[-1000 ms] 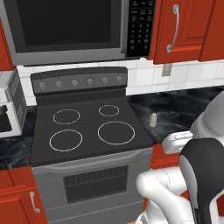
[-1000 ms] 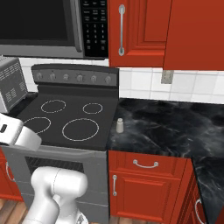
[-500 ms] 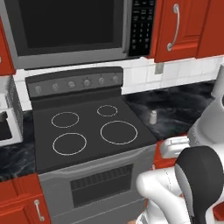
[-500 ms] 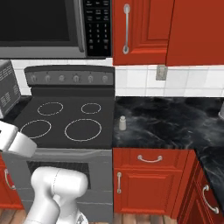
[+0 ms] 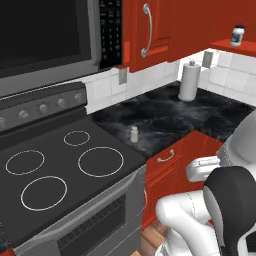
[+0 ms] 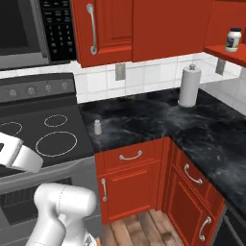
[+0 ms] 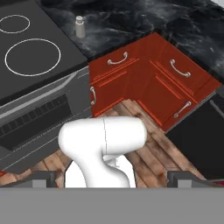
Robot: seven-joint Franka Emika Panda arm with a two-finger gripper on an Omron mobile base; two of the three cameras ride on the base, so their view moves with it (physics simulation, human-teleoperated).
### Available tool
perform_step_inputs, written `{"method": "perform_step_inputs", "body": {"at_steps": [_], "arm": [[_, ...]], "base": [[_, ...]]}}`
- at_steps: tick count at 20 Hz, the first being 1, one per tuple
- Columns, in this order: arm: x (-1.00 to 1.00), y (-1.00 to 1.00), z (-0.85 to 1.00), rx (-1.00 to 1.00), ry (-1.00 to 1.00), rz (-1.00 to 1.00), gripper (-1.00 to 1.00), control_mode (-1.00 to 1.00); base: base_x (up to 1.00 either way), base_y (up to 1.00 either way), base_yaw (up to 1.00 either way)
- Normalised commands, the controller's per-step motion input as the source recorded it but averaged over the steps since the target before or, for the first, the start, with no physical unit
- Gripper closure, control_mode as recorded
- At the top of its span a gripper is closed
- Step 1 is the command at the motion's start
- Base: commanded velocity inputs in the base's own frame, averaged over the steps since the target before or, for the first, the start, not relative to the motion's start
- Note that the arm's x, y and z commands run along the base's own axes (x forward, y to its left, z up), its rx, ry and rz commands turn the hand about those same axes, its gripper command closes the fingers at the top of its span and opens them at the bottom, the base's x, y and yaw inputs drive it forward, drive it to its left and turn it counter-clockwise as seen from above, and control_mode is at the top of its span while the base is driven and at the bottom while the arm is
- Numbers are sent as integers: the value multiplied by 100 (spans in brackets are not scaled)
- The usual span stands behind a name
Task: Take 2 condiments from the cabinet and move them on the counter near the stove.Make sure the condiments are lined up with each other, next to each other.
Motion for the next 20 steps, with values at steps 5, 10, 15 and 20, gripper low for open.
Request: {"method": "perform_step_inputs", "body": {"at_steps": [5, 10, 15, 20], "arm": [[0, 0, 0, 0, 0, 0, -100, 100], [0, 0, 0, 0, 0, 0, -100, 100], [0, 0, 0, 0, 0, 0, -100, 100], [0, 0, 0, 0, 0, 0, -100, 100]], "base": [[22, 0, -71], [58, 0, -57], [63, 5, -45], [59, -1, -42]]}}
